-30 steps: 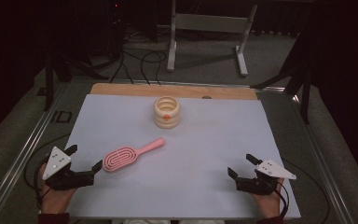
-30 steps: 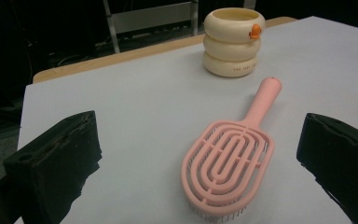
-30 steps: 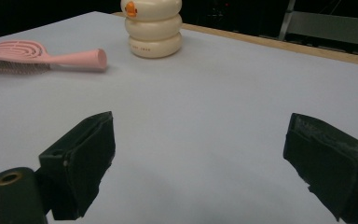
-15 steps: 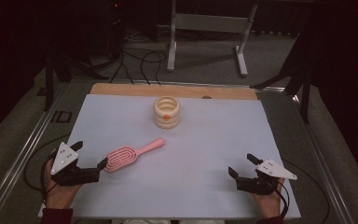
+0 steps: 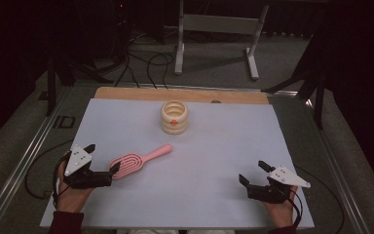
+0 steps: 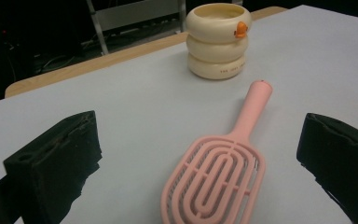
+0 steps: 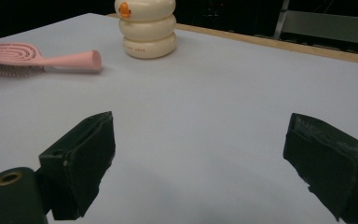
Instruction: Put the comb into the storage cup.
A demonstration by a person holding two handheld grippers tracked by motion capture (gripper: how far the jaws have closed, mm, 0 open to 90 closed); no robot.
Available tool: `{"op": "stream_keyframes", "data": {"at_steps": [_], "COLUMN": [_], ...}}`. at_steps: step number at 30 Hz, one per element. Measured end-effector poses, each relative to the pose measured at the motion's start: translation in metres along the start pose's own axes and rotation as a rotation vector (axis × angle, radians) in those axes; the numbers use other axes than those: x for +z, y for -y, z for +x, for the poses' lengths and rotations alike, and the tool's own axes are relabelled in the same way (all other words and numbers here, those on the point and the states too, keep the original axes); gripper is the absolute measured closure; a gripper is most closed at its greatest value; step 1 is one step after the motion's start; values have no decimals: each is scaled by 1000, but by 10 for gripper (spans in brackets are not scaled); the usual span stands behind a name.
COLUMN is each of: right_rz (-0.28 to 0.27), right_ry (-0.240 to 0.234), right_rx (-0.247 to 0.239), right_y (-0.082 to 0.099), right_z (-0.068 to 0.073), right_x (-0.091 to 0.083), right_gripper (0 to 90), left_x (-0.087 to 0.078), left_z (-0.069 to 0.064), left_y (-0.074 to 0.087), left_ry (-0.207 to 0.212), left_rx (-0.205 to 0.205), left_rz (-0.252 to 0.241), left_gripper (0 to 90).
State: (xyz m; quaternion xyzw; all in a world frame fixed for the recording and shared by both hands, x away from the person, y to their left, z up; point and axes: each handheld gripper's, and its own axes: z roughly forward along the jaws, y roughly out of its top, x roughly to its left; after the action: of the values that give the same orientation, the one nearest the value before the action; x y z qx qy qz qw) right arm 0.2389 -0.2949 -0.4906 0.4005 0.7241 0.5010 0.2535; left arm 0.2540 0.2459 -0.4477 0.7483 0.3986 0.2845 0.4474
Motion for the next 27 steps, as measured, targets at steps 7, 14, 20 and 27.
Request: {"op": "stream_keyframes", "data": {"at_steps": [7,14,20,27], "right_rz": [0,-1,0,2], "right_ry": [1,1,1,1], "right_rx": [3,2,3,3], "right_y": [0,0,0,0], "right_z": [0,-1,-1,0], "right_x": [0,0,0,0], "right_gripper": [92,92,92,92], "left_x": [10,19,22,24], "left_z": [-6,-11,-14,-18], "left_y": [-3,-5,-5,-4], "left_ry": [24,63,93,127], "left_rx": [7,-2,-13,-19], "left_rz": [16,39,55,81], "left_gripper": [0,2,17,47]}}
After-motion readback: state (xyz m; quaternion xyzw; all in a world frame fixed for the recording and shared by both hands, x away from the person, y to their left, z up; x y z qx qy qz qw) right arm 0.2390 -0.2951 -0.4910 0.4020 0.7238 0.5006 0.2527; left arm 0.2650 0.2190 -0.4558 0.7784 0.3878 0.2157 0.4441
